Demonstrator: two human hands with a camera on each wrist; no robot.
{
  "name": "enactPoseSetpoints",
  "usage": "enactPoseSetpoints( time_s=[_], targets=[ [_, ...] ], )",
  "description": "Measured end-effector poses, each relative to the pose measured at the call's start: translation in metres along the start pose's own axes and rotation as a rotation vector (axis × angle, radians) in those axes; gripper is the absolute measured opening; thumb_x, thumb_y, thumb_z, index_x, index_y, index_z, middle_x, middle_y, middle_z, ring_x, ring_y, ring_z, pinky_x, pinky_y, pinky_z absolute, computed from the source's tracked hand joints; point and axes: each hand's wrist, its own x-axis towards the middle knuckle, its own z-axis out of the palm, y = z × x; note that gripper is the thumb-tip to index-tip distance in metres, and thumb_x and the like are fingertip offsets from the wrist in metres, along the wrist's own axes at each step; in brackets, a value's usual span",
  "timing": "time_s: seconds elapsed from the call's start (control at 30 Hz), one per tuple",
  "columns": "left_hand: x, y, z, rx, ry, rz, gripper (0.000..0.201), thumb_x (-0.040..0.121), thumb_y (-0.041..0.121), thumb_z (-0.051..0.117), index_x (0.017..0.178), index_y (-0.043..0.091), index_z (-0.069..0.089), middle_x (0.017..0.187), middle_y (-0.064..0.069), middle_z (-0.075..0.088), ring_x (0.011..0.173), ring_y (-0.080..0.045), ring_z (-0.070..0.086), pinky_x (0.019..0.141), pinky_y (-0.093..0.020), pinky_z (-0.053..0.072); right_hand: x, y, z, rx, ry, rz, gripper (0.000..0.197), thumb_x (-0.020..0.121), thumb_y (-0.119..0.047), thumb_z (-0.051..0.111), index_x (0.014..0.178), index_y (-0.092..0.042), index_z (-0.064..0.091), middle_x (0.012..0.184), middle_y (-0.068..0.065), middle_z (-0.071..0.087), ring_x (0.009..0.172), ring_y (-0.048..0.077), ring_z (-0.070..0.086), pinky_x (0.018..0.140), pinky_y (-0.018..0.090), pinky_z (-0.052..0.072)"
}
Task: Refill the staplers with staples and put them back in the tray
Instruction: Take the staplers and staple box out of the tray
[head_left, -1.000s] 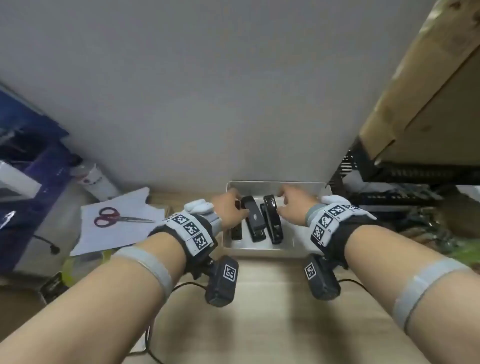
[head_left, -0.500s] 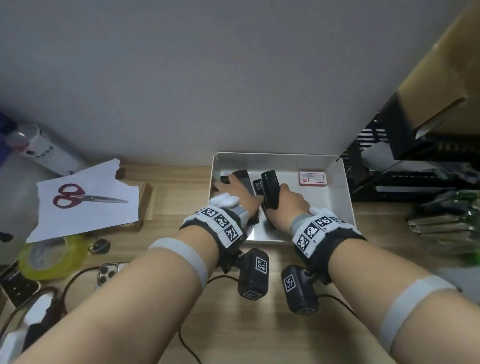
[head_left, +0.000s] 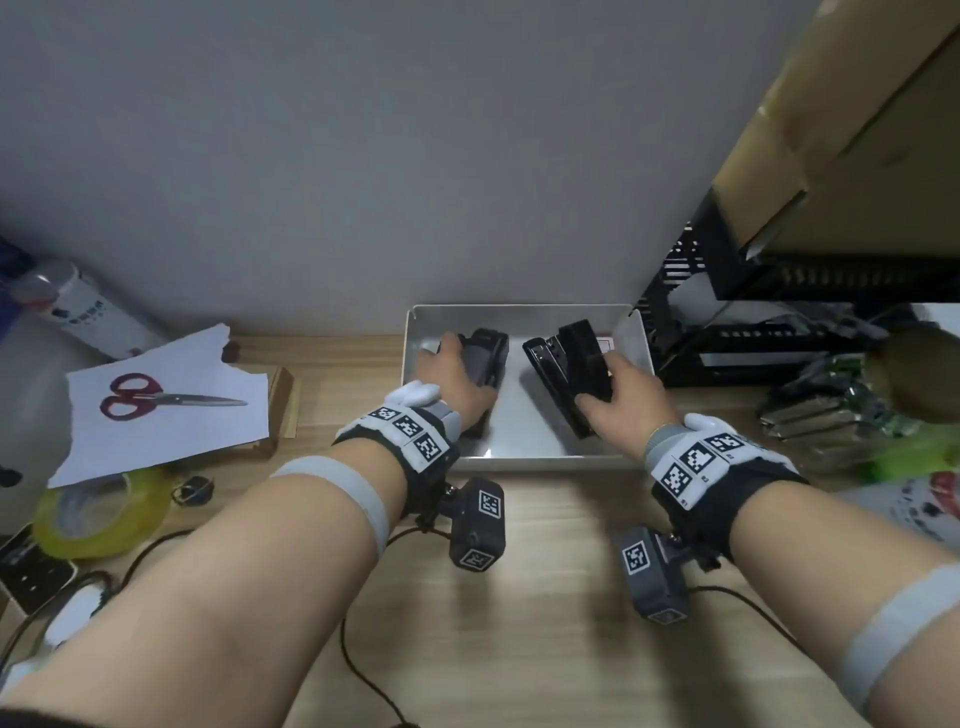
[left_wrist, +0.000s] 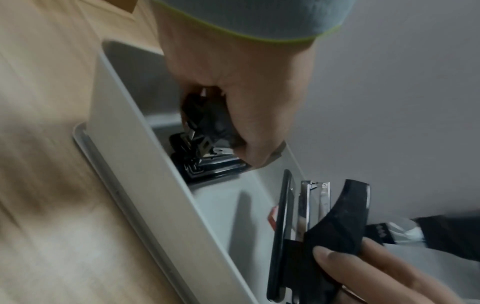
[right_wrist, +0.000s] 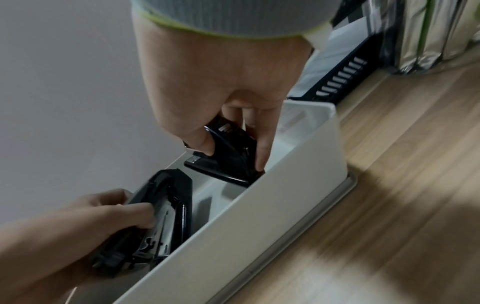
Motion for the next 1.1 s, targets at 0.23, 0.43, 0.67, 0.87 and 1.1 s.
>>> enactPoseSetpoints(
  time_s=[0.23, 0.43, 0.67, 0.87, 1.1],
  targets=[
    [-0.051, 0.015, -0.073, -0.053, -0.103, 0.304, 0.045, 0.072, 0.027, 0.078, 0.099, 0.020, 0.044, 0.086, 0.000, 0.060, 0.070, -0.018, 0.058, 0.056, -0.028, 0.043, -0.055, -0.006, -0.044, 0.088, 0.029, -0.052, 0.037, 0.080, -0.026, 0.065, 0.117, -0.029, 0.057, 0.083, 0.003, 0.071, 0.079, 0.022, 0.066, 0.076, 0.032, 0.054],
    [-0.111, 0.003, -0.108, 0.189, -0.400, 0.491, 0.040, 0.075, 0.026, 0.078, 0.098, 0.023, 0.046, 0.081, 0.006, 0.060, 0.065, -0.011, 0.058, 0.051, -0.025, 0.043, -0.105, -0.004, -0.062, 0.030, -0.110, -0.054, 0.016, 0.078, -0.021, 0.065, 0.093, -0.018, 0.060, 0.080, 0.010, 0.070, 0.069, 0.027, 0.069, 0.054, 0.033, 0.057],
    [-0.140, -0.053, -0.052, 0.502, -0.498, 0.516, 0.050, 0.072, 0.026, 0.078, 0.112, 0.025, 0.048, 0.101, 0.001, 0.062, 0.083, -0.020, 0.059, 0.062, -0.027, 0.047, -0.132, 0.023, -0.007, -0.387, -0.362, -0.128, 0.041, 0.079, -0.036, 0.065, 0.119, -0.030, 0.054, 0.107, -0.003, 0.069, 0.093, 0.024, 0.066, 0.084, 0.037, 0.055],
    [-0.133, -0.088, -0.012, 0.607, -0.429, 0.461, 0.059, 0.068, 0.032, 0.074, 0.117, 0.026, 0.041, 0.114, -0.007, 0.051, 0.088, -0.026, 0.053, 0.068, -0.036, 0.047, -0.127, 0.040, 0.041, -0.454, -0.262, -0.091, 0.028, 0.084, -0.026, 0.065, 0.109, -0.020, 0.052, 0.103, 0.005, 0.067, 0.094, 0.031, 0.065, 0.083, 0.039, 0.054],
    [-0.120, -0.108, 0.006, 0.520, -0.386, 0.414, 0.061, 0.073, 0.025, 0.073, 0.126, 0.023, 0.043, 0.124, -0.013, 0.049, 0.101, -0.033, 0.059, 0.070, -0.033, 0.040, -0.111, 0.044, 0.054, -0.428, -0.244, -0.033, 0.028, 0.083, -0.021, 0.064, 0.111, -0.021, 0.057, 0.103, 0.007, 0.070, 0.093, 0.031, 0.066, 0.085, 0.039, 0.054]
  ],
)
